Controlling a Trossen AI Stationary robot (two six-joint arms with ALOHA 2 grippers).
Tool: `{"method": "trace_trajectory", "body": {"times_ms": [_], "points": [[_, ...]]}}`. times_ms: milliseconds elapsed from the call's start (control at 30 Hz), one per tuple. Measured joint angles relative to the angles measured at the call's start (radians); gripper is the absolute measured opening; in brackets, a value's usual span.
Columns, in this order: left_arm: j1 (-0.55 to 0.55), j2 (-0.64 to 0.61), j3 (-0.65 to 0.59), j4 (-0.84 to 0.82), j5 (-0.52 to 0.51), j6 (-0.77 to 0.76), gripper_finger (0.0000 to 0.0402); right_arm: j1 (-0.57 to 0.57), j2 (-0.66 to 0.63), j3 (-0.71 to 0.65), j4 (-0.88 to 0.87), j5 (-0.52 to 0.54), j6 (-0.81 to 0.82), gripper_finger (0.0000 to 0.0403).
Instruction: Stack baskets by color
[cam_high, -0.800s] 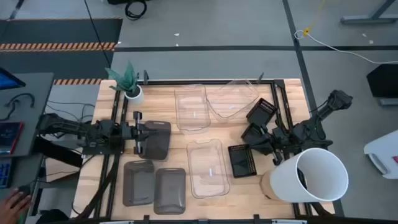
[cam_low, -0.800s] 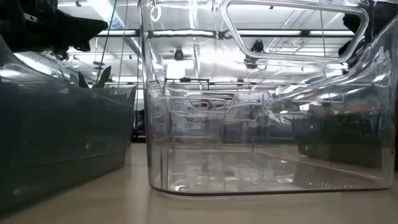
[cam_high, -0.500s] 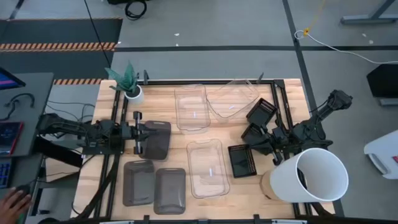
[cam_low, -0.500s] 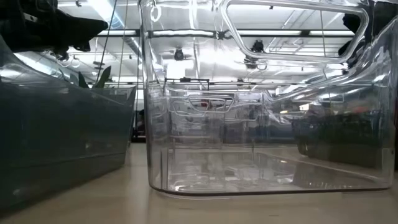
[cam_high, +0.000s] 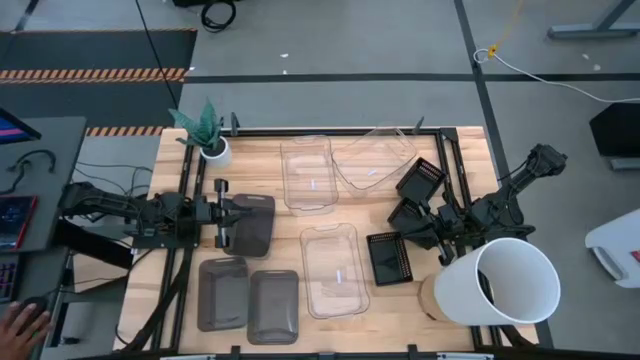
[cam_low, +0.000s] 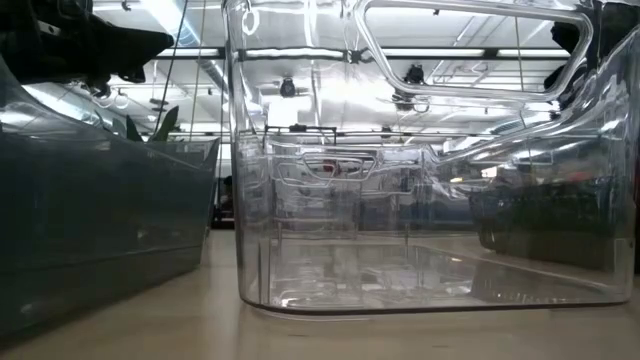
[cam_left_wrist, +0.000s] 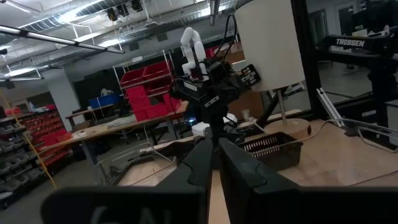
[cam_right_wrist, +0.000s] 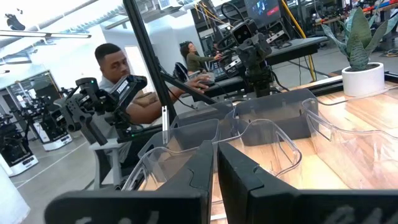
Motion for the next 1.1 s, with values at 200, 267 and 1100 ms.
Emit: {"method": "trace_trajectory", "body": {"times_ms": [200,267,1100], "points": [[0.0,0.0,0.0,0.0,0.0,0.0,0.0029,0.0,0.0,0.0,0.0,0.0,0.0,0.0029],[0.0,0.0,0.0,0.0,0.0,0.0,0.0026,0.0,0.0,0.0,0.0,0.0,0.0,0.0029],[0.0,0.0,0.0,0.0,0.0,0.0,0.0029,0.0,0.0,0.0,0.0,0.0,0.0,0.0029]]}}
